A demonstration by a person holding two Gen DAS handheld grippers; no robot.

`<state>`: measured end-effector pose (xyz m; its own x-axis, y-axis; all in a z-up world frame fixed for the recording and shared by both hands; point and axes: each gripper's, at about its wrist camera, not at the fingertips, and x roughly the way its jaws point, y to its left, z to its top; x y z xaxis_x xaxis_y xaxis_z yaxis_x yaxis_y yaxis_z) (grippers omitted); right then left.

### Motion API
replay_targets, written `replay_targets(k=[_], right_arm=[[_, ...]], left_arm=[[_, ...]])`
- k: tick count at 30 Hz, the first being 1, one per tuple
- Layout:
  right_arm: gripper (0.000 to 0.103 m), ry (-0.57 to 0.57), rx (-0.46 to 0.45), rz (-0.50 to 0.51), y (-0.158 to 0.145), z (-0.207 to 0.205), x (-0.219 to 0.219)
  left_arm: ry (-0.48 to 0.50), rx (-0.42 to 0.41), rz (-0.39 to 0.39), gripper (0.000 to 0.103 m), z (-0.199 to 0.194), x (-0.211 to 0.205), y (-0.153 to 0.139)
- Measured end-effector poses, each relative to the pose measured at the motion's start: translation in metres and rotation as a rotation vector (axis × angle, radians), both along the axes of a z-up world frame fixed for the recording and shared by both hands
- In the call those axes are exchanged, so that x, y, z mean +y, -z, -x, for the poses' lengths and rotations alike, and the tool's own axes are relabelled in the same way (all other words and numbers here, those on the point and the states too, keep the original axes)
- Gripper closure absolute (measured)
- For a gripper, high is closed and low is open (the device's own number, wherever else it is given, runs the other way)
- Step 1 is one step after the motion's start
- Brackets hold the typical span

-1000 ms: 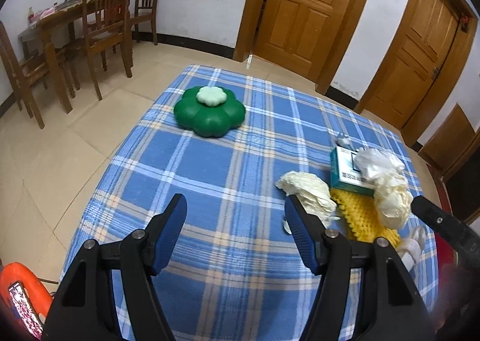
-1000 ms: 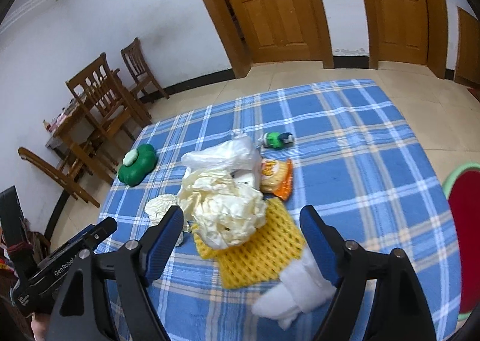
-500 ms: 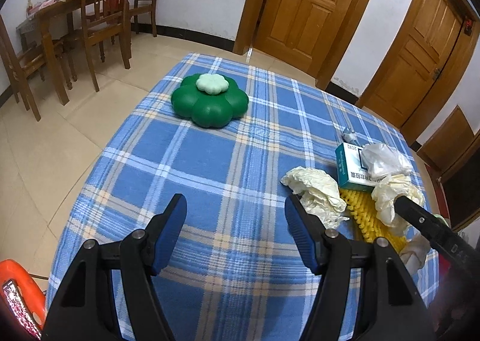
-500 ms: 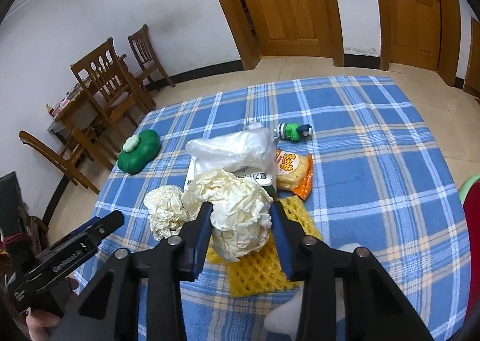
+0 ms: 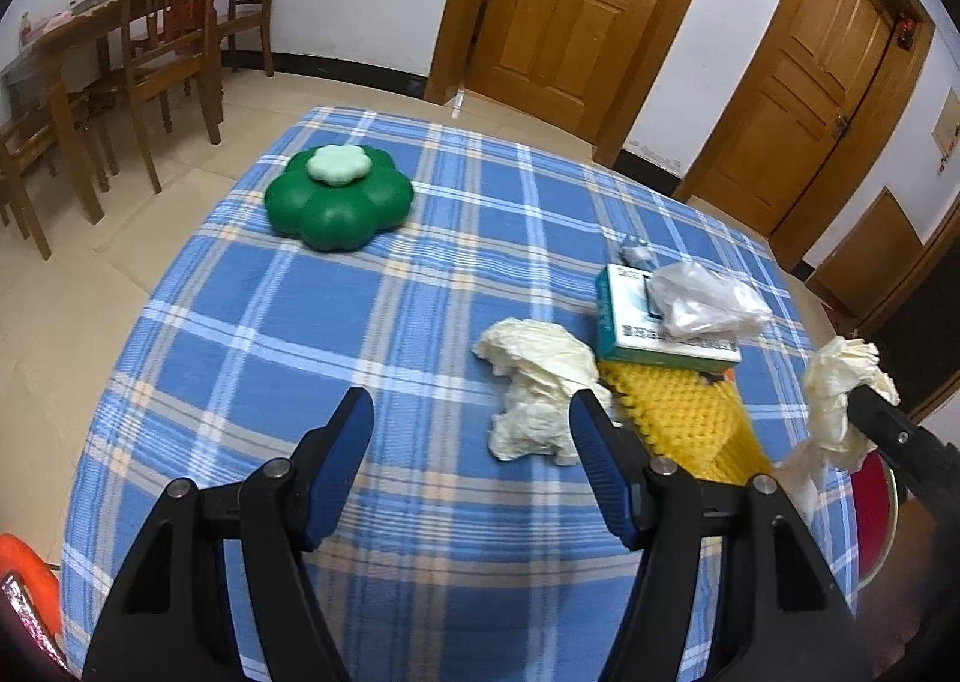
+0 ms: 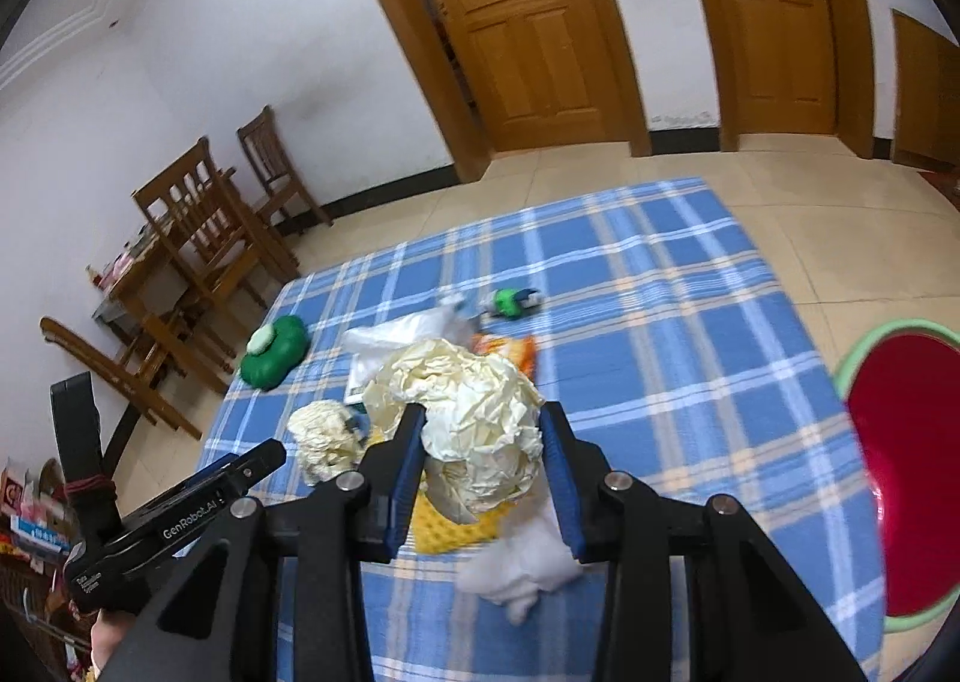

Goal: Collect trash
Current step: 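Grasp the crumpled cream paper with left tool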

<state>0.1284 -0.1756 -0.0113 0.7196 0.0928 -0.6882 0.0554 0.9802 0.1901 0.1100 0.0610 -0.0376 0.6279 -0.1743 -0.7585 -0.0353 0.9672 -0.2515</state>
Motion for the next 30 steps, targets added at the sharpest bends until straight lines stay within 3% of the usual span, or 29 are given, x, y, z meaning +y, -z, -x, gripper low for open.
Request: replay_targets(k=[7,15,23,30], right_arm=[[0.062,0.087,-0.028,-0.008,-0.006,0.017,-0.035],[0.062,0.205,-0.044,-0.014,-0.008,0.041,-0.079],[0.062,0.312,-0.051,-0.028,-0.007,0.066,-0.116],[0.061,0.377,-0.074,-0.039,-0.012,0.084,-0.138]], left_arm=[[0.034,0.029,0.019,0.035,-0.006,-0.014,0.004],[0.060,0.014,-0.026,0.036,-0.015,-0.032,0.008],[0.087,0.038,-0.041,0.066,-0.025,-0.046,0.020],[0.098,0.018,-0.028,0.071,-0.020,-0.047,0.014]])
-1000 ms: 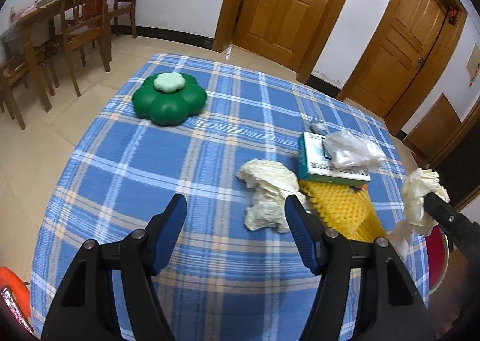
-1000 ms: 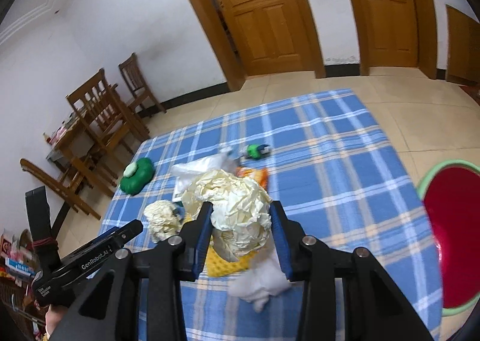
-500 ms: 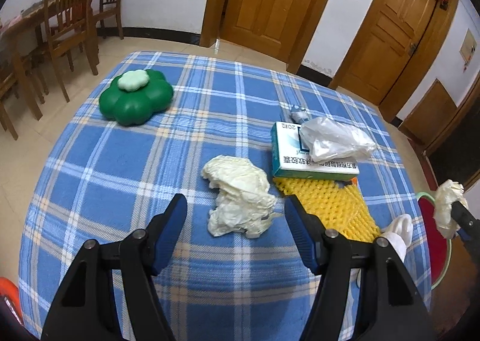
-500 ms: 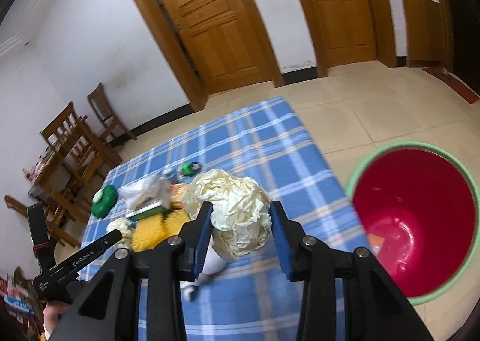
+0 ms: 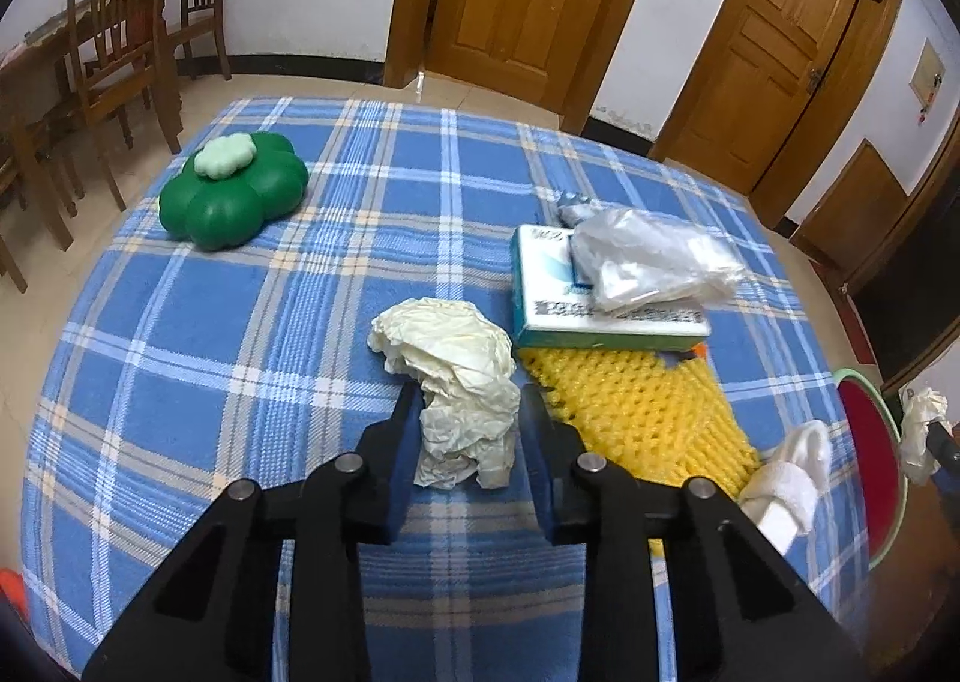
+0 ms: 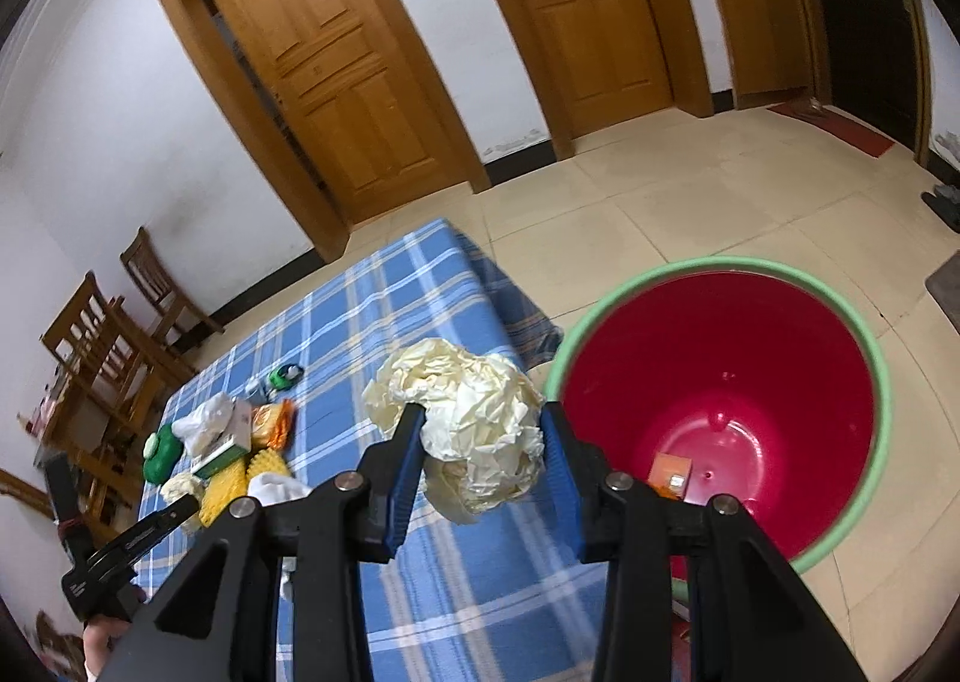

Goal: Collect trash
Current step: 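Carry the white paper into the red bucket and open right tool while left tool holds cream paper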

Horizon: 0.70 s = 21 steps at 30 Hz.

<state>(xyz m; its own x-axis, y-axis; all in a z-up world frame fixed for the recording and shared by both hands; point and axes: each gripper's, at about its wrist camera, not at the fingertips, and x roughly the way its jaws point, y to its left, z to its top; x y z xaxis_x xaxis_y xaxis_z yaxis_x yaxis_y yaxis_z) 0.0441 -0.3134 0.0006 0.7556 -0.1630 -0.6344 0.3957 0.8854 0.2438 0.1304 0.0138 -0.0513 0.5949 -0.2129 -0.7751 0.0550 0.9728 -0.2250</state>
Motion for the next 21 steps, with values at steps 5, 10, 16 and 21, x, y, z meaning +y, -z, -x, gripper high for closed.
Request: replay_targets(k=[5,10,16,21], right_arm=[[0.061,0.029,-0.016,-0.004,-0.003,0.010,-0.010],[0.061,0.061,-0.027,-0.010,-0.005,0.021,-0.023],[0.061,0.112,-0.036,-0.018,-0.007,0.034,-0.040],[0.060,0.152,-0.032,-0.031,-0.005,0.043,-0.056]], left_arm=[[0.020,-0.040,0.008,0.071,0.010,-0.005,-0.019],[0.053,-0.089,0.027,0.071,0.022,-0.013,-0.042],[0.112,-0.134,0.049,0.071,0.032,-0.033,-0.067],[0.186,-0.149,0.049,0.071,0.037,-0.061,-0.080]])
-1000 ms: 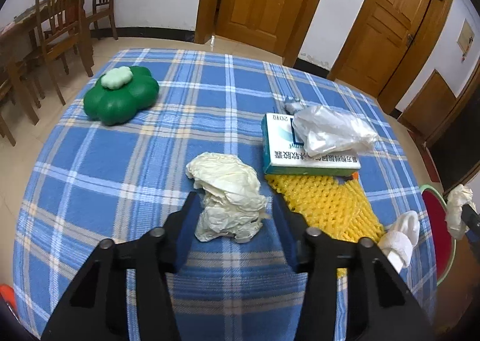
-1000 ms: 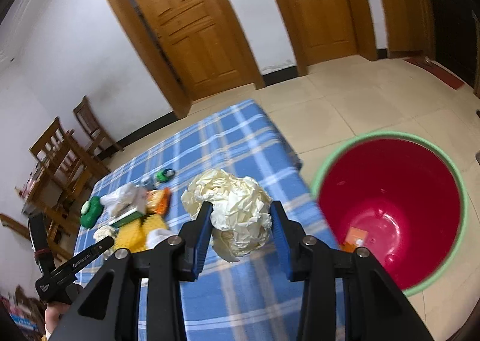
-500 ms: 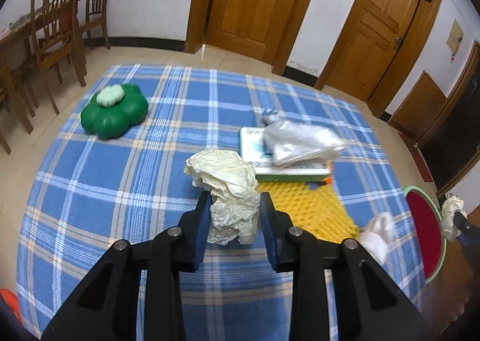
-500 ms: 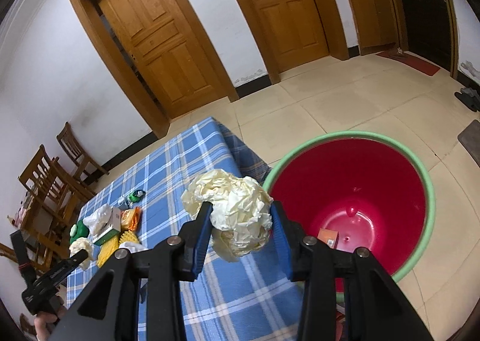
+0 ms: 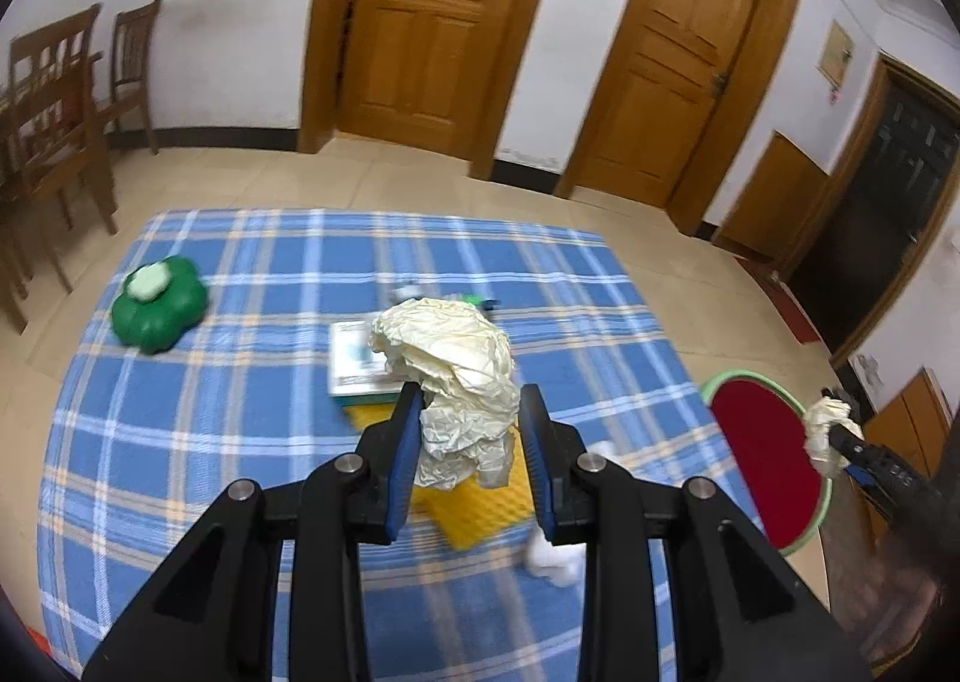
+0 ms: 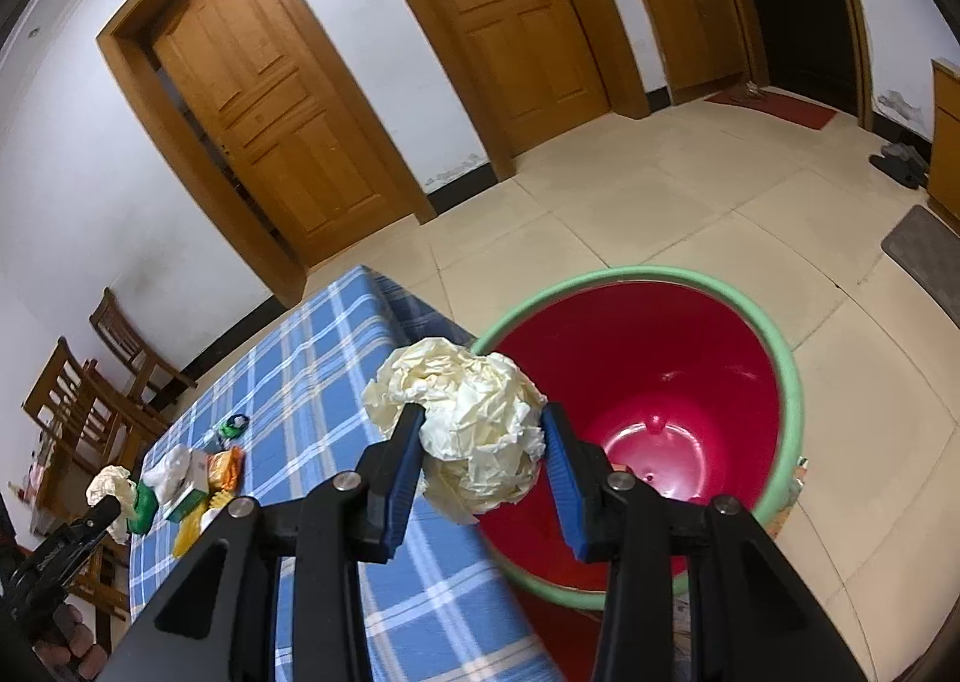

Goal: Collect trash
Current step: 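Carry the white paper into the red bucket and open right tool while left tool holds cream paper, then lower the cream paper into the red bucket and open left tool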

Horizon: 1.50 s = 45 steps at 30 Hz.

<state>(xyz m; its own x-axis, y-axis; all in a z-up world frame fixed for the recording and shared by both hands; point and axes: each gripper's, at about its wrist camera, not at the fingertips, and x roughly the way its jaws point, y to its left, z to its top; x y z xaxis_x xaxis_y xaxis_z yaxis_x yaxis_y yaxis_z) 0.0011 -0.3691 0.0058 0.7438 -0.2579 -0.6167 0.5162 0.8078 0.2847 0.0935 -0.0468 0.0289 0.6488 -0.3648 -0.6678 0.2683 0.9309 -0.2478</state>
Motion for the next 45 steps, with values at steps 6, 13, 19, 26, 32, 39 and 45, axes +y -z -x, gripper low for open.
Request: replay_targets(k=[6,13,19,26,32,39,45], right_arm=[[0.059,0.044,0.010,-0.012,0.004,0.008,-0.017],[0.058,0.098,0.022,-0.034,0.010,0.017,-0.038],[0.056,0.123,0.021,-0.047,0.012,0.023,-0.049],[0.052,0.139,0.008,-0.053,0.010,0.029,-0.057],[0.051,0.158,-0.019,-0.055,0.003,0.037,-0.062],[0.051,0.186,-0.052,-0.055,-0.005,0.045,-0.072],[0.051,0.202,-0.066,-0.064,-0.006,0.048,-0.078]], left_arm=[[0.109,0.008,-0.002,0.071,0.006,-0.041,-0.005],[0.227,0.023,-0.020,0.071,0.013,-0.093,-0.006],[0.314,0.012,-0.052,0.071,0.018,-0.132,-0.006],[0.392,0.005,-0.082,0.071,0.025,-0.168,-0.002],[0.458,0.015,-0.095,0.071,0.031,-0.197,0.006],[0.552,0.044,-0.129,0.071,0.039,-0.238,0.024],[0.607,0.056,-0.156,0.070,0.049,-0.266,0.033]])
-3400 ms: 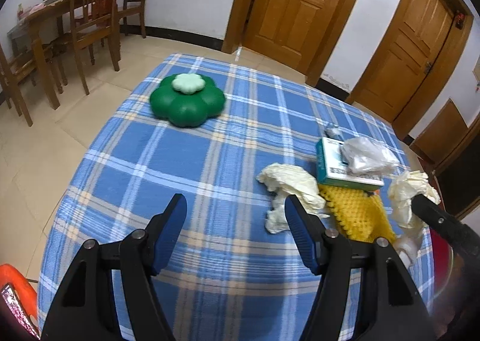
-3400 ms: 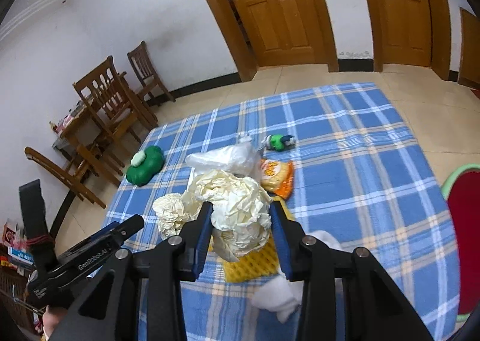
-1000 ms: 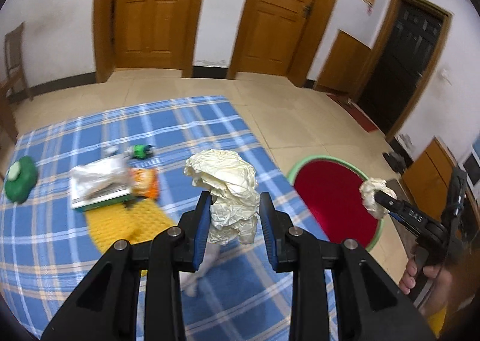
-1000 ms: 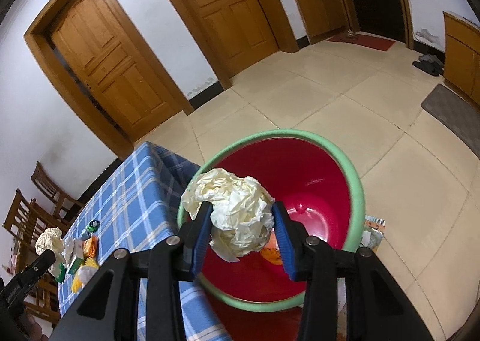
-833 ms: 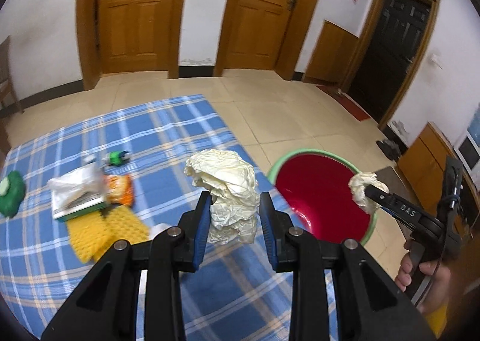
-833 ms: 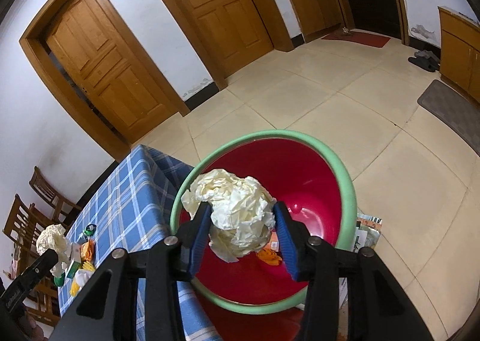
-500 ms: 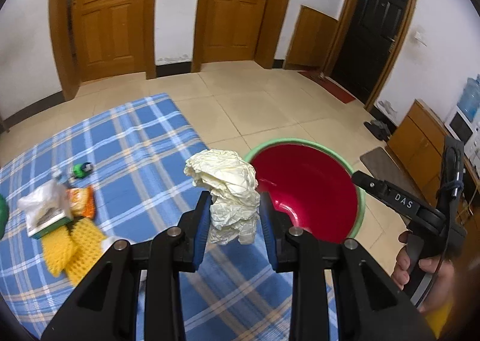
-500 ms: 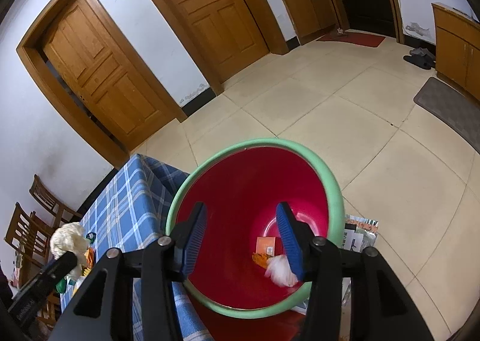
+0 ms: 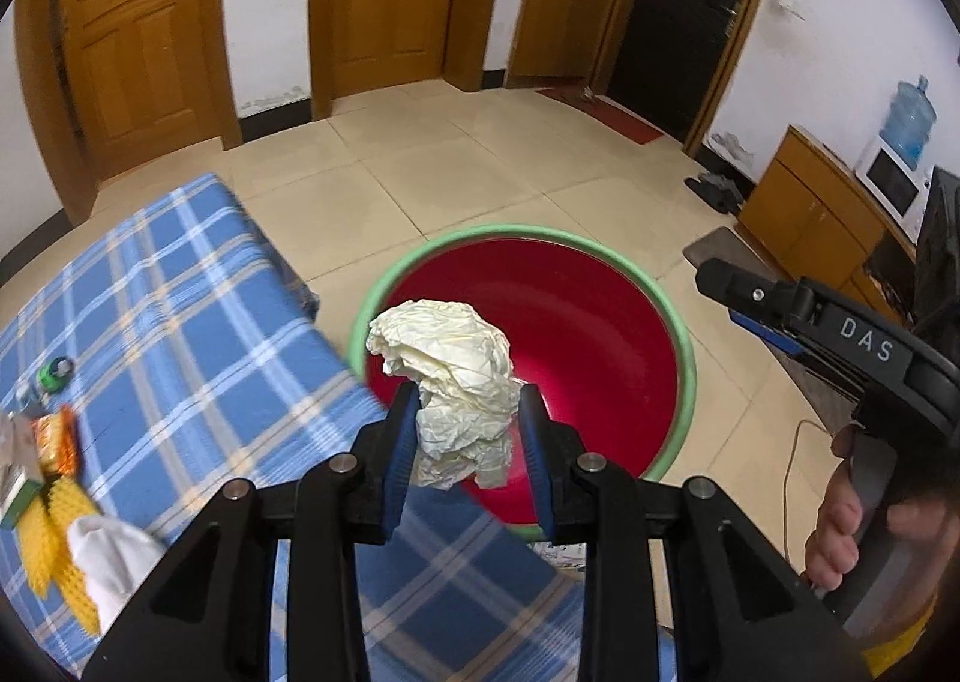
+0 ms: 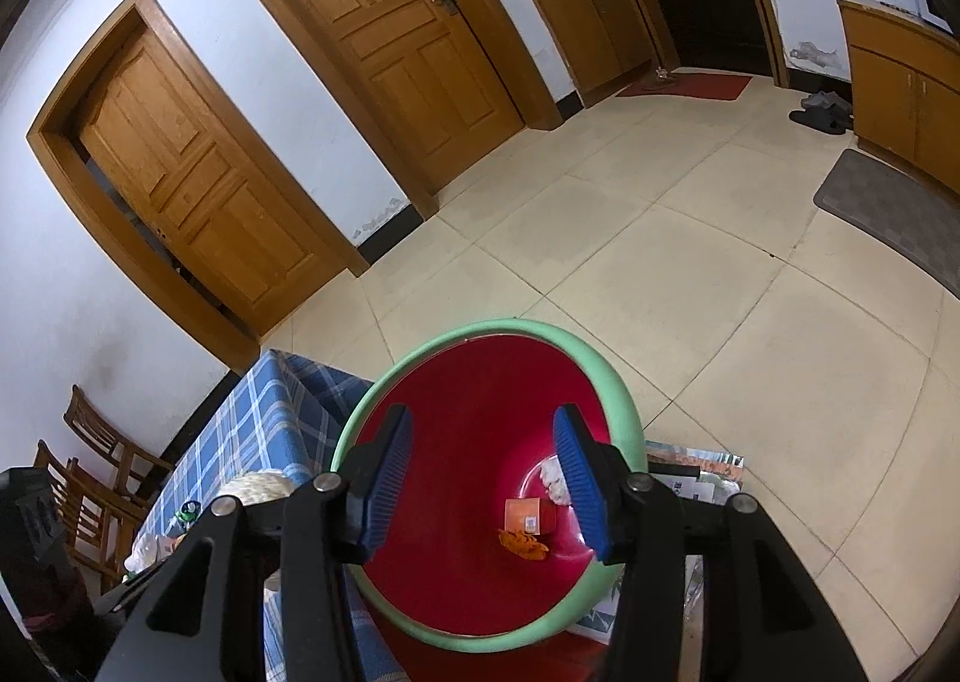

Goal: Collect trash
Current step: 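Lower the cream paper into the red bucket and open left tool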

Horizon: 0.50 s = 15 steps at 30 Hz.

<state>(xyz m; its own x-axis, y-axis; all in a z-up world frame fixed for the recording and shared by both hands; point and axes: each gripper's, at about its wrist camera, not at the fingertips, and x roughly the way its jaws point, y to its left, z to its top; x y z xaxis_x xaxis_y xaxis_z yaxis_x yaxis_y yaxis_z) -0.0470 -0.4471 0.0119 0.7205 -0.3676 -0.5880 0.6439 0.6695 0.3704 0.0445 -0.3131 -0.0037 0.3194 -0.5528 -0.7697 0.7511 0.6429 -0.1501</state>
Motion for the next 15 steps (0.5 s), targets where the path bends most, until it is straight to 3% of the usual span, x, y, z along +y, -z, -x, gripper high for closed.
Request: replay_targets(k=[7,15], right_arm=[[0.051,0.001,-0.005,-0.008,0.001,0.000,-0.001],[0.051,-0.022,-0.003,-0.007,0.001,0.000,0.005]], left_arm=[[0.014,-0.027,-0.004,0.050,0.004,-0.012,-0.004],[-0.045,-0.010,0.001,0.050,-0.004,0.003,-0.007]])
